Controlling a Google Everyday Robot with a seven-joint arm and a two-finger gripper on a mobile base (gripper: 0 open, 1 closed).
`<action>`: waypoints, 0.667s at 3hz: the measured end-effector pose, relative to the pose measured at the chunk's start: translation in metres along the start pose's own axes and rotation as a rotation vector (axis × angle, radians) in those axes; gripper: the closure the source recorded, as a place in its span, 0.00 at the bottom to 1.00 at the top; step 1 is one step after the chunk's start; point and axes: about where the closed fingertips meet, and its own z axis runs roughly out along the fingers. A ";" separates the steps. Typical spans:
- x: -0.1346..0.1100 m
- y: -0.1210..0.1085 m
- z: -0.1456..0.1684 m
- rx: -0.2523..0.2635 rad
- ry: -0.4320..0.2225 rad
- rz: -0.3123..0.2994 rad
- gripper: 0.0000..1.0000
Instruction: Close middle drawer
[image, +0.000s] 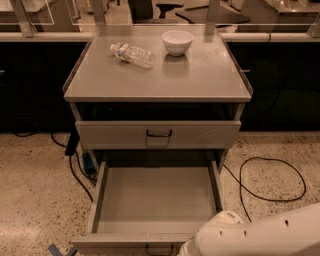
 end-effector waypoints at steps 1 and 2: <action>-0.001 -0.008 0.003 0.050 -0.050 0.140 1.00; 0.000 -0.006 0.003 -0.022 -0.108 0.147 1.00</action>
Offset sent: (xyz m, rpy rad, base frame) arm 0.0001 -0.0104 0.0010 0.1109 0.1966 -0.0239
